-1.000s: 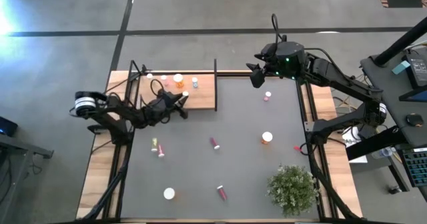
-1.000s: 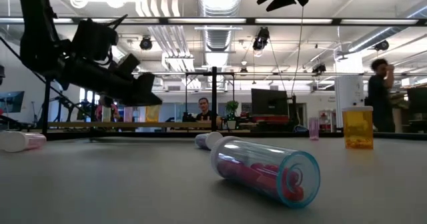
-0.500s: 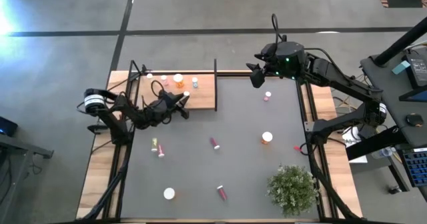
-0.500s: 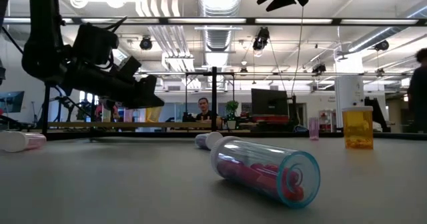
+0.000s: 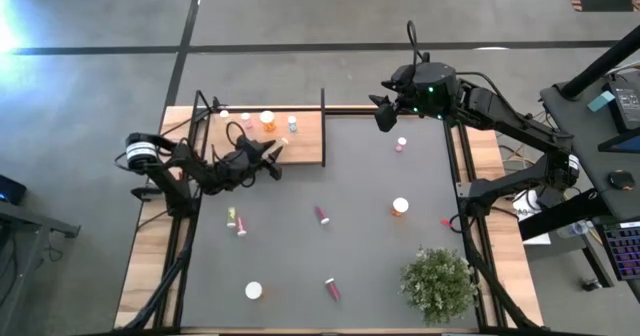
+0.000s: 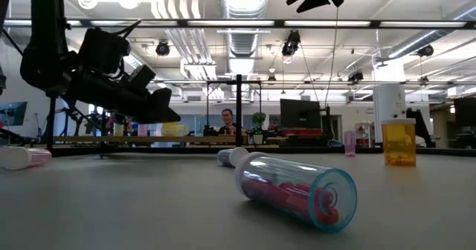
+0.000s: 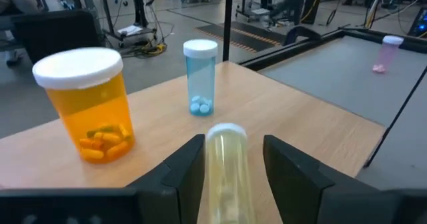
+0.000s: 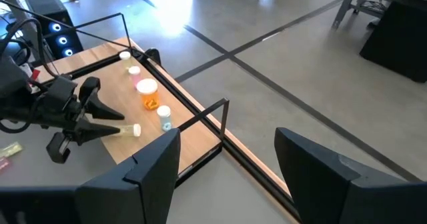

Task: Pick and place medicine bottles onto shelf by color
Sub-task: Put the right yellow pill bottle on the shelf aligned with the other yellow pill bottle

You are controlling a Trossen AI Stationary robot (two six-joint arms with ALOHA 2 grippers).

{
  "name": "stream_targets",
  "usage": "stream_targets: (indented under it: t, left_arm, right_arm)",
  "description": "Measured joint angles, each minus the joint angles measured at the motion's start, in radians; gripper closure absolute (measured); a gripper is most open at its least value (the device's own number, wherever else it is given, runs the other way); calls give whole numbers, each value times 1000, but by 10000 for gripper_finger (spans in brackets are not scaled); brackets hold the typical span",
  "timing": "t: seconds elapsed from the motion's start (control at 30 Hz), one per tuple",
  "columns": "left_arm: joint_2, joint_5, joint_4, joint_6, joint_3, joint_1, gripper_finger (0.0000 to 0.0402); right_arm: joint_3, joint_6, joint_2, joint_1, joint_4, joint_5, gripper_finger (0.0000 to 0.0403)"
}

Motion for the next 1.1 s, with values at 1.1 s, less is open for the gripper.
stream_targets:
  t: [1.1]
  left_arm:
    - [-290, 100, -1317, -88, 536, 17, 255]
  right_arm:
    - [0, 0, 0, 0, 0, 0, 170]
